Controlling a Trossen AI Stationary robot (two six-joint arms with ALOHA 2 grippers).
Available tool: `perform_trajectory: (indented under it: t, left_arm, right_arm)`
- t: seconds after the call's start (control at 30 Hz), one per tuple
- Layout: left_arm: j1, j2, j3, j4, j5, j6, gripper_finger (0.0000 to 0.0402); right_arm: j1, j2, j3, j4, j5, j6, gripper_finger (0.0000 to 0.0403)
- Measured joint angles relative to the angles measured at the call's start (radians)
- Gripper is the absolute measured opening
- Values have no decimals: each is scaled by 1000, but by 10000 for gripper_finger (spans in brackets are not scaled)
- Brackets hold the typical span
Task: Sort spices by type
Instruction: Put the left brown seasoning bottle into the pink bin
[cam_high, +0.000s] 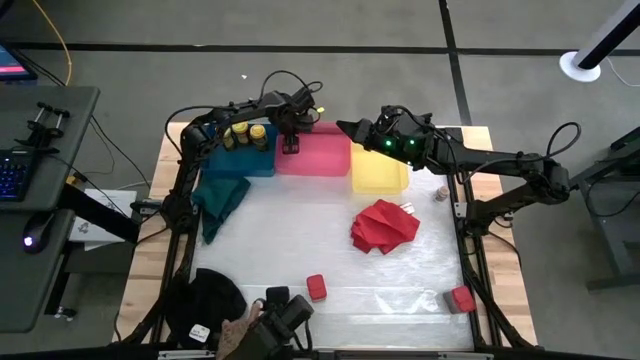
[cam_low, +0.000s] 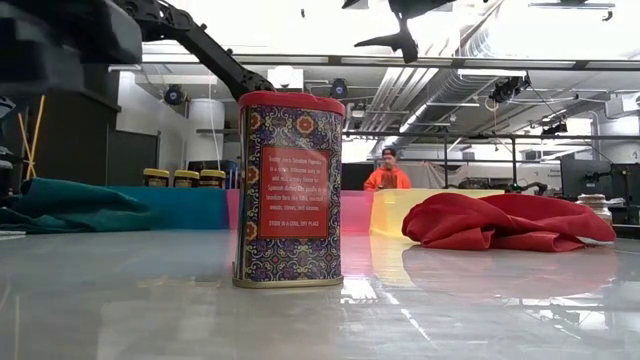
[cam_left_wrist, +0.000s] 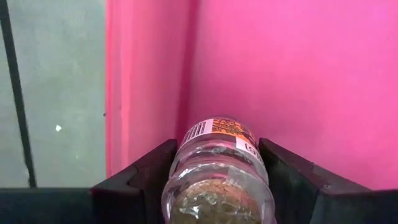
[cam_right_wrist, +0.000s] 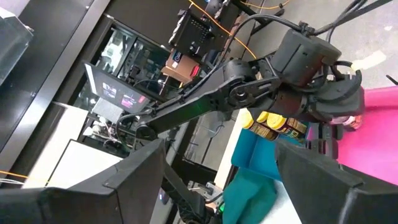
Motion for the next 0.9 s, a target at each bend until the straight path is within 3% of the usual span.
perform_trajectory:
  t: [0.27,0.53,0.9]
  left_arm:
    - [-21,-2,0,30,-68,-64,202]
    - [-48,-1,1,19,-93,220,202]
    - [-60,47,6,21,-82,192,203]
  right_arm:
    - [0,0,0,0,0,-9,296]
    - [0,0,0,-1,0,-23,296]
    - [0,0,0,-28,0,-23,296]
